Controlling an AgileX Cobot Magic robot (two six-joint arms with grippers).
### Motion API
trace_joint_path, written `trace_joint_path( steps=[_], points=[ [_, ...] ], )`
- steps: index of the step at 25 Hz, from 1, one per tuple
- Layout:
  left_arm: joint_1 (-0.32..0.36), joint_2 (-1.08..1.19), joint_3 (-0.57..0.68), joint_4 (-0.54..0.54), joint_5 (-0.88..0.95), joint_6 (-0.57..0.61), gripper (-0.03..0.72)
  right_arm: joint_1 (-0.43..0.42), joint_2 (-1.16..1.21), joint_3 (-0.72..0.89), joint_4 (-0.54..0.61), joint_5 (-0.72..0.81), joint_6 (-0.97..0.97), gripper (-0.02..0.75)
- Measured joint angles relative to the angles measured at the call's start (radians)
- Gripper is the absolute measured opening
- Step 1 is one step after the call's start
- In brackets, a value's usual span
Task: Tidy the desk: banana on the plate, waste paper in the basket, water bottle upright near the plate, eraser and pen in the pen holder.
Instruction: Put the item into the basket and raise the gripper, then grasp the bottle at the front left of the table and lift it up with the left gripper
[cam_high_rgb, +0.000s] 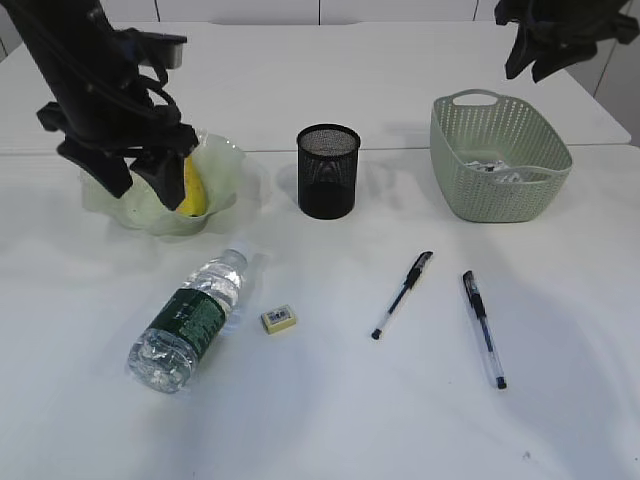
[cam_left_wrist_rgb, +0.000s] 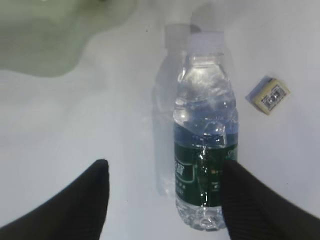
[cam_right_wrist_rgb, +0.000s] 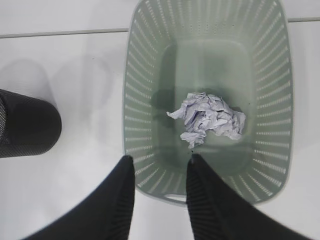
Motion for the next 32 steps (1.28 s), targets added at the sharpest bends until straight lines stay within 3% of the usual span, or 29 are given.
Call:
trace_joint_path(
  steps=[13,32],
  points=[
    [-0.037,-0.133,0.000,0.176,-0.156,-0.122,0.472,0.009,-0.052,0.000,0.040,0.021,-0.016,0.248],
    [-0.051,-0.171,0.000,0.205,-0.090,-0.132,0.465,0.037,-0.056,-0.001,0.065,0.033,-0.018,0.244]
  ],
)
